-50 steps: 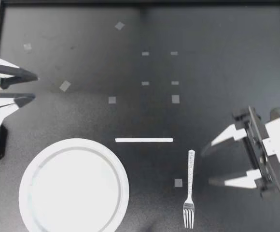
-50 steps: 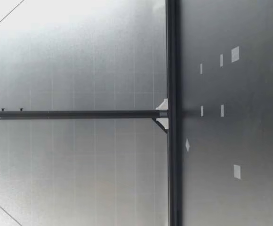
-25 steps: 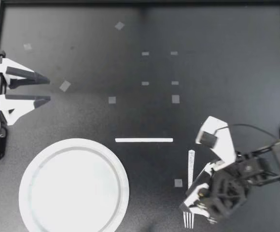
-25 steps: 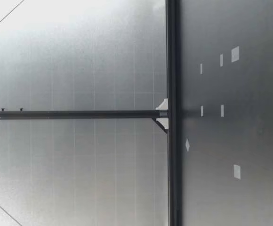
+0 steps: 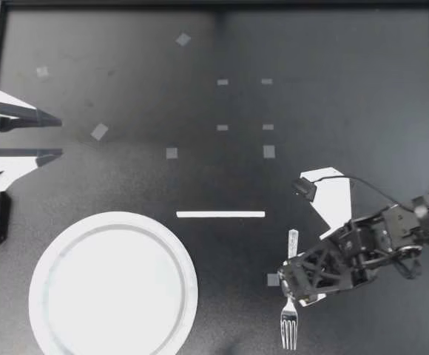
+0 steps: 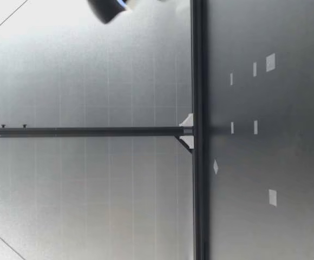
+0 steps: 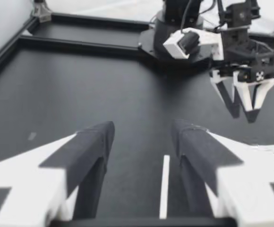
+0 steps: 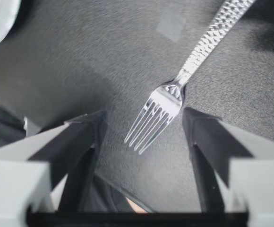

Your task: Pick up the fork and place it on the plate.

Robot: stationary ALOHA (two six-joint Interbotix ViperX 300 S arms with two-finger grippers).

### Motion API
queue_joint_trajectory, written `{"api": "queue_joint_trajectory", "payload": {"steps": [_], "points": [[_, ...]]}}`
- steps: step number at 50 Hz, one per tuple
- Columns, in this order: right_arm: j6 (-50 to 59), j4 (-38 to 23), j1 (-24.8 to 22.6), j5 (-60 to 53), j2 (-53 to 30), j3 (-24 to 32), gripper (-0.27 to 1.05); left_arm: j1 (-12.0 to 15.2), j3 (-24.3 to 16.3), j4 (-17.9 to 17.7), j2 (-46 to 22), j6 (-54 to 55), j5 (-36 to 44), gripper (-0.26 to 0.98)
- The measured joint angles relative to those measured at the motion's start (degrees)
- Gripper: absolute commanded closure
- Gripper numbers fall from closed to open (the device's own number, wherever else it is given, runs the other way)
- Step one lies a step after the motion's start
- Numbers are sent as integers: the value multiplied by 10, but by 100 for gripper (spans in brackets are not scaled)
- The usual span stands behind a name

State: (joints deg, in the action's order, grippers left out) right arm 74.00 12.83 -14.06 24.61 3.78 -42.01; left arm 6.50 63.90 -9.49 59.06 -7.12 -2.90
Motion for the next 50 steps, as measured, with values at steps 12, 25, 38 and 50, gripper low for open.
{"api": "queue_joint_trajectory", "payload": {"steps": [12,25,38,50], "points": [[63,0,-2,0,-56,4,11,1,-1,0,-18,-10,7,17],[83,0,-11,-1,-83,25,14,1,18,3,-11,-47,27,17],[109,0,-11,0,-94,33,18,1,28,4,-10,-55,30,17],[121,0,-11,2,-98,32,18,1,42,3,-9,-56,34,17]]}}
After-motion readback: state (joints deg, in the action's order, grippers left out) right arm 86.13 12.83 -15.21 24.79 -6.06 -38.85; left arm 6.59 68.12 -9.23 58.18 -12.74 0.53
